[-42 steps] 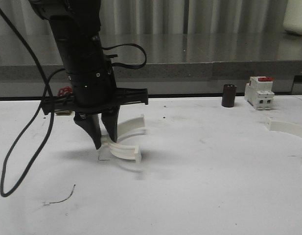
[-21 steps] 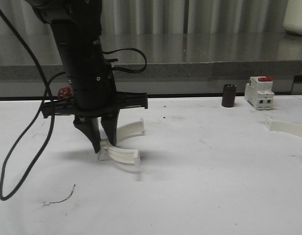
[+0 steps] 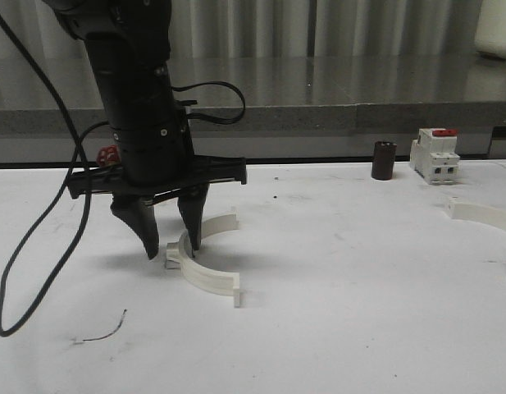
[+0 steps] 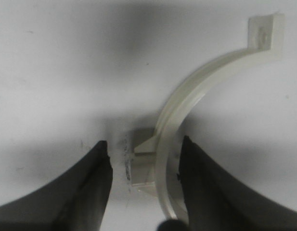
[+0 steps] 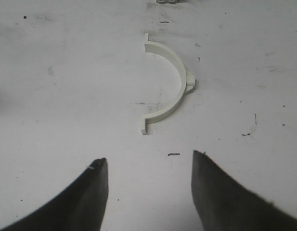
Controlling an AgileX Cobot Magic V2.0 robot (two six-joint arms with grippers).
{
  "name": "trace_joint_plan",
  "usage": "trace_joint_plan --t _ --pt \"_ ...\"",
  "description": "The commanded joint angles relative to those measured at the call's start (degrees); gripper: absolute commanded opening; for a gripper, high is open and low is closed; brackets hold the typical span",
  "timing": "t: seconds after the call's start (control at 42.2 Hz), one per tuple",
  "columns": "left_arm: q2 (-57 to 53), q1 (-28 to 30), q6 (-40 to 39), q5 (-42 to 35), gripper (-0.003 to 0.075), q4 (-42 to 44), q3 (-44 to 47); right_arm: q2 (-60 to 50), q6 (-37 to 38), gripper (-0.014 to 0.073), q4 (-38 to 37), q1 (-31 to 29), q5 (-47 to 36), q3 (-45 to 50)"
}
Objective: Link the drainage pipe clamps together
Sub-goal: 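Open the left gripper and raise it away from the half-ring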
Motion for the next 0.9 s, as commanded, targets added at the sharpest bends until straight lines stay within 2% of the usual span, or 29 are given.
trace_joint_plan --t 0.0,0.142,0.379,0.474,0.64,0.876 --pt "-4.1 -0.6 2.6 0.2 0.0336 0.5 -2.5 0.0 -0.4 0.0427 -0.5 -0.2 -3.0 -1.8" --pt "-8.2 -0.6 7.4 1.9 0.0336 4.9 -2.8 0.0 -0.4 0.0427 -0.5 -0.2 -3.0 -1.8" --pt "-21.4 -0.2 12.3 7.4 0.0335 20.2 -1.6 0.0 -0.4 0.0427 -0.5 -0.2 -3.0 -1.8" --pt "-28.3 1.3 17.7 5.5 0.0335 19.6 1.0 0.0 -0.4 0.0427 -0.5 -0.2 -3.0 -1.8" --pt "-40.7 5.0 27.2 0.8 0.0335 13.2 8.1 0.0 -0.4 0.0427 -0.5 -0.2 -3.0 -1.8" --pt "-58.7 7.1 27.5 -3.1 0.0335 10.9 20.4 0.0 -0.4 0.0427 -0.5 -0.2 -3.0 -1.8"
